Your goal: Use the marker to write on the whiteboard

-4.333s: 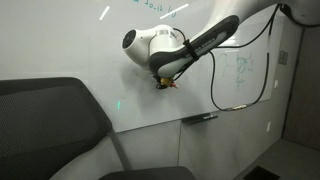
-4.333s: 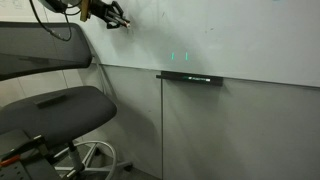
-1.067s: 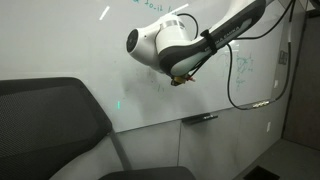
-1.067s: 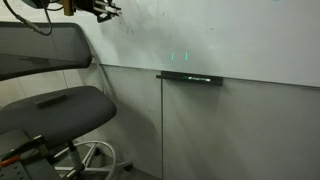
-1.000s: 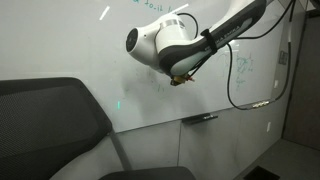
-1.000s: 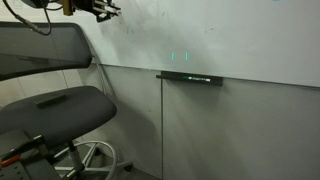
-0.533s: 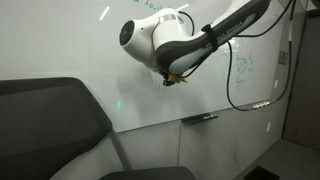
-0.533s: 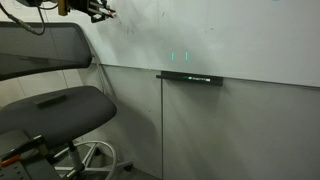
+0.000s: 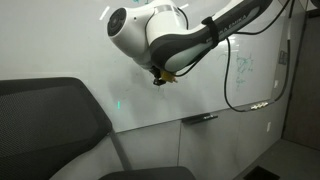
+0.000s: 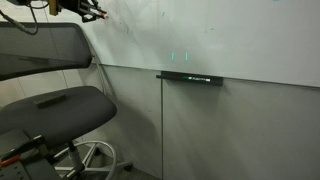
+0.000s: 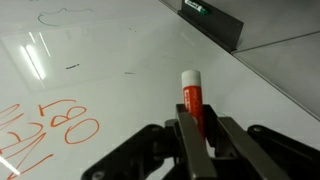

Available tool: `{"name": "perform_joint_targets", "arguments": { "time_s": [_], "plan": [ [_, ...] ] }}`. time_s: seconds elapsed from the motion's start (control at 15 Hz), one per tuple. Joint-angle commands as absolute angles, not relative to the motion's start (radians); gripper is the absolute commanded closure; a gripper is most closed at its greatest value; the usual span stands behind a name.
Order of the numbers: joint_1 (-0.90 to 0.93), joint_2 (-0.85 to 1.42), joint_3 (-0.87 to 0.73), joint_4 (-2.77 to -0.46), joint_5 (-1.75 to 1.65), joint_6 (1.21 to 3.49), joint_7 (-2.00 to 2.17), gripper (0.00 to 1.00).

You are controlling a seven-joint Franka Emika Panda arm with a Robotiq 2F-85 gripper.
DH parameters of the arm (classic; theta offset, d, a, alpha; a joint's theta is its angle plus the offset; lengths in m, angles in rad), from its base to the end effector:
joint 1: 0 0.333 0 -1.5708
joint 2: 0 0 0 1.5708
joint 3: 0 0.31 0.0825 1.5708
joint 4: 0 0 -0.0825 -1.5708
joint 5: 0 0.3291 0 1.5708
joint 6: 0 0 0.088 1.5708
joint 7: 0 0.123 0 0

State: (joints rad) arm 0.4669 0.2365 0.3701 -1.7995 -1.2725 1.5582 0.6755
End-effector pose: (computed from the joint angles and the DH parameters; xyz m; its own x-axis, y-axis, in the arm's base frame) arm 0.4633 0.3113 0.4676 0.8044 0.5663 0.1793 0.0608 -0.3789 0.9234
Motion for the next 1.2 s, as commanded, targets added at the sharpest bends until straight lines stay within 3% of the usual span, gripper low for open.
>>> {"name": "perform_joint_targets", "arguments": {
  "time_s": [0.0, 1.13],
  "plan": [
    [0.480, 0.267, 0.381, -1.731, -1.289, 1.583, 0.653, 0.95],
    [0.509, 0.453, 0.344, -1.425, -1.321, 1.683, 0.627, 0.95]
  ]
}}
